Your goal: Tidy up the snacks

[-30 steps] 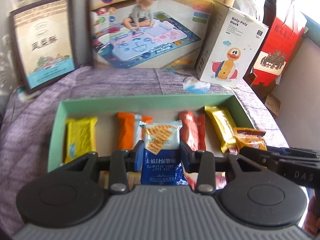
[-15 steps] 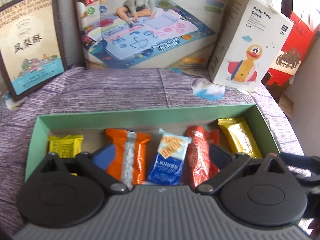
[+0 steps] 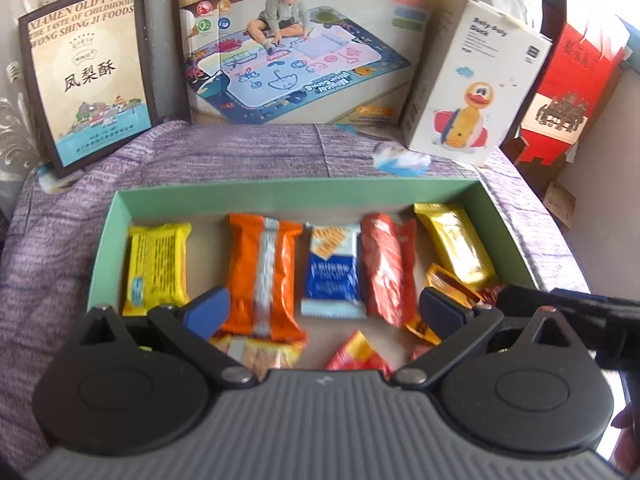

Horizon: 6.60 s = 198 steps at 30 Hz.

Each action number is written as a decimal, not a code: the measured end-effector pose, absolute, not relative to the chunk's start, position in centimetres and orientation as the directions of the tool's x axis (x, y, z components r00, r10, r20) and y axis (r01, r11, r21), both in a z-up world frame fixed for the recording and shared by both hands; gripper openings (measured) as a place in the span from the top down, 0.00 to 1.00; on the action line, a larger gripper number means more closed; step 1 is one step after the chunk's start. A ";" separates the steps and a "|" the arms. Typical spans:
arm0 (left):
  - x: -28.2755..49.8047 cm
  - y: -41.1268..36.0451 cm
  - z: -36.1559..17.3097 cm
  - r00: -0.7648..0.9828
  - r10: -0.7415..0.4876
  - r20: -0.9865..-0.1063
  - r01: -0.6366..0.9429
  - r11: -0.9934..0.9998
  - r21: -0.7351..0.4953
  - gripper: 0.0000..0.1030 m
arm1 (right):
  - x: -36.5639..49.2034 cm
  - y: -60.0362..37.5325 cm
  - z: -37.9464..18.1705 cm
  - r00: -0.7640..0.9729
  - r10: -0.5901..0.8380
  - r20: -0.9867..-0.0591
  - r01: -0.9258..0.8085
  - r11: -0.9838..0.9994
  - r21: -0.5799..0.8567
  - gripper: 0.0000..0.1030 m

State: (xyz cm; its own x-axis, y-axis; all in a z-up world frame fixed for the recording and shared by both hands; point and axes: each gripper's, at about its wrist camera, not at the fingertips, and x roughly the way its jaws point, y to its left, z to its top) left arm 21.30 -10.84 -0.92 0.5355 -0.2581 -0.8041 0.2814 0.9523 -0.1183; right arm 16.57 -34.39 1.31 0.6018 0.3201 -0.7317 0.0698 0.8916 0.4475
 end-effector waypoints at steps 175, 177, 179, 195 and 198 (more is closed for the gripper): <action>11.3 -7.1 0.4 0.610 -0.261 -0.748 0.345 0.938 -0.046 0.00 | 10.3 -33.5 2.7 0.599 0.338 -0.726 0.087 0.874 0.478 0.00; 10.1 -7.0 0.4 0.609 -0.265 -0.747 0.350 0.935 -0.047 0.00 | 9.2 -33.9 2.8 0.600 0.340 -0.724 0.093 0.870 0.485 0.00; 8.9 -6.8 0.1 0.604 -0.270 -0.750 0.355 0.933 -0.050 0.00 | 8.2 -34.2 2.7 0.596 0.342 -0.726 0.096 0.868 0.487 0.00; -1.1 -10.1 -6.5 0.358 -0.311 -0.881 0.604 0.796 -0.036 0.00 | 0.9 -36.6 -1.8 0.505 0.409 -0.760 0.140 0.830 0.540 0.00; -1.9 -10.7 -7.0 0.353 -0.313 -0.882 0.644 0.765 -0.014 0.00 | -0.2 -37.2 -2.5 0.489 0.400 -0.775 0.156 0.834 0.529 0.08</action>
State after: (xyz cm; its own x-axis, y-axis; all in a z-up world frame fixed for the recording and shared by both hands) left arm -1.85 -10.66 -7.01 0.3525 -0.3132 -0.8818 0.6437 0.7651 -0.0144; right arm -0.24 -37.24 -2.47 0.4895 0.3996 -0.7751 0.1560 0.8344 0.5287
